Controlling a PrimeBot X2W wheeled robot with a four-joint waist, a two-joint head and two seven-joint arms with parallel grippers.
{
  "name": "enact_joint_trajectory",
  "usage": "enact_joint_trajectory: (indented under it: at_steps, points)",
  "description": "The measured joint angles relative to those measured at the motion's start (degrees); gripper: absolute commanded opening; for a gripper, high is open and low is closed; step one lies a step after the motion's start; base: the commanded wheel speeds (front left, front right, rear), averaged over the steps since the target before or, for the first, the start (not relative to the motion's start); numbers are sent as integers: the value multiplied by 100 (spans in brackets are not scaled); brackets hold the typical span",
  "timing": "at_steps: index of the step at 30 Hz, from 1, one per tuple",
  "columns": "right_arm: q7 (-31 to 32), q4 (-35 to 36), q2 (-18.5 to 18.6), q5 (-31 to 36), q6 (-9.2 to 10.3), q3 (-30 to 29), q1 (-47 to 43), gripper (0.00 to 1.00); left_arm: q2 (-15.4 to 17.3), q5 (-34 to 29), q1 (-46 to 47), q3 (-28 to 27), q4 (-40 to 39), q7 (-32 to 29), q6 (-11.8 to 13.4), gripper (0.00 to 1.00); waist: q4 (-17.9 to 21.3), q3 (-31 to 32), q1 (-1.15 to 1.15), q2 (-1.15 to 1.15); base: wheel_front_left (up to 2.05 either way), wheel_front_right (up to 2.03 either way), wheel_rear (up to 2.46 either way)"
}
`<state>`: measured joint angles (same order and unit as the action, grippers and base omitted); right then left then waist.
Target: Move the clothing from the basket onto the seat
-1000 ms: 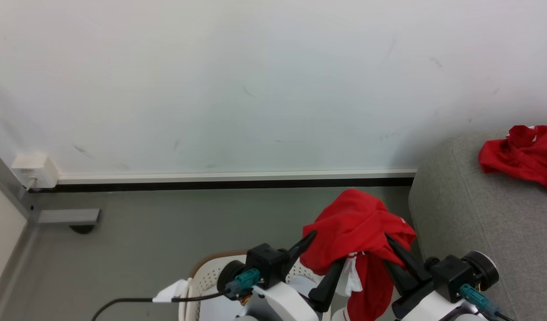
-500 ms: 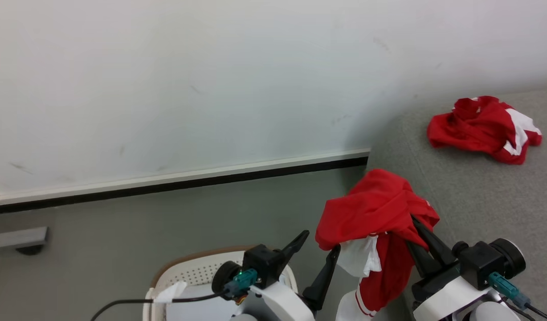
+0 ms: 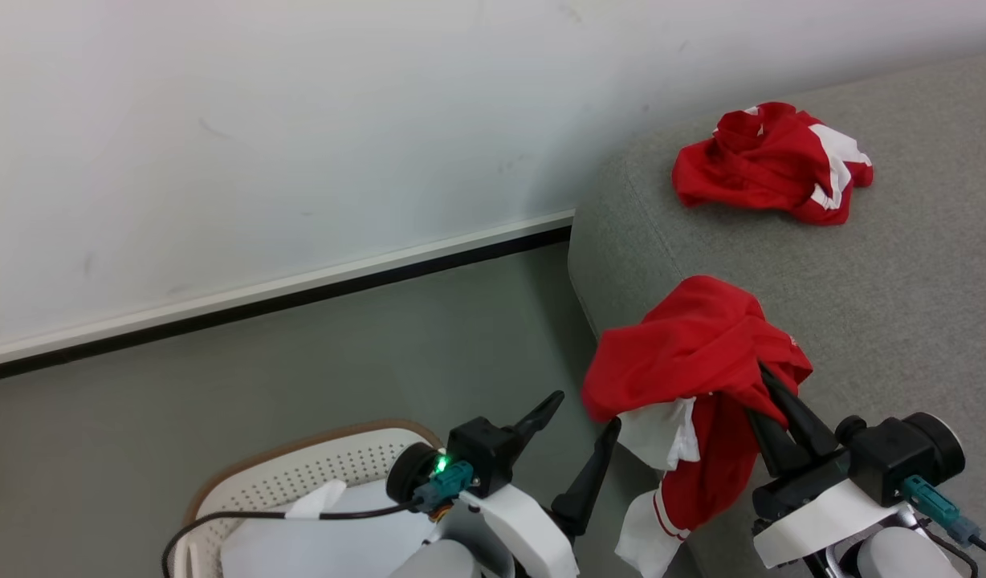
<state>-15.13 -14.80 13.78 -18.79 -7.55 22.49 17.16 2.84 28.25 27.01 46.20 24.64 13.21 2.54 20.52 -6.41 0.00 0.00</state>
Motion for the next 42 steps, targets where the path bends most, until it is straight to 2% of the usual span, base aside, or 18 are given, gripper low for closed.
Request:
enact_joint_trajectory:
  at_steps: [7,14,20,24,31,35,38,42]
  points:
    - [0,164,-26,-89,0,-335,147,0,2,-138,349,102,-33,-107,-8,100,49,-427,0,0,0,0,0]
    - [0,328,174,-202,0,-1044,1000,0,87,-436,1276,202,-225,-471,-96,100,-64,-1216,1,0,0,0,0]
    - [0,-9,894,-278,-1,-1572,2119,0,85,-730,2219,307,-376,-715,-244,100,-250,-2032,2,0,0,0,0]
    - [53,-447,1449,-532,0,-2024,2954,0,46,-860,2745,322,-444,-735,-253,100,-419,-2538,2,0,0,0,0]
    - [523,-1189,2576,-859,-1,-2700,4460,0,20,-861,3195,465,-471,-733,-258,100,-765,-3165,2,0,0,0,0]
    - [712,-1846,3177,-686,-1,-2910,5059,0,1,-846,3331,535,-560,-702,-190,100,-969,-3424,2,0,0,0,0]
    - [673,-2353,3321,-533,0,-3053,5283,0,0,-692,3356,650,-709,-646,-62,100,-1161,-3585,1,0,0,0,0]
    - [450,-3103,3265,-357,-1,-3149,5283,0,-3,-539,3339,817,-920,-599,154,100,-1409,-3816,1,0,0,0,0]
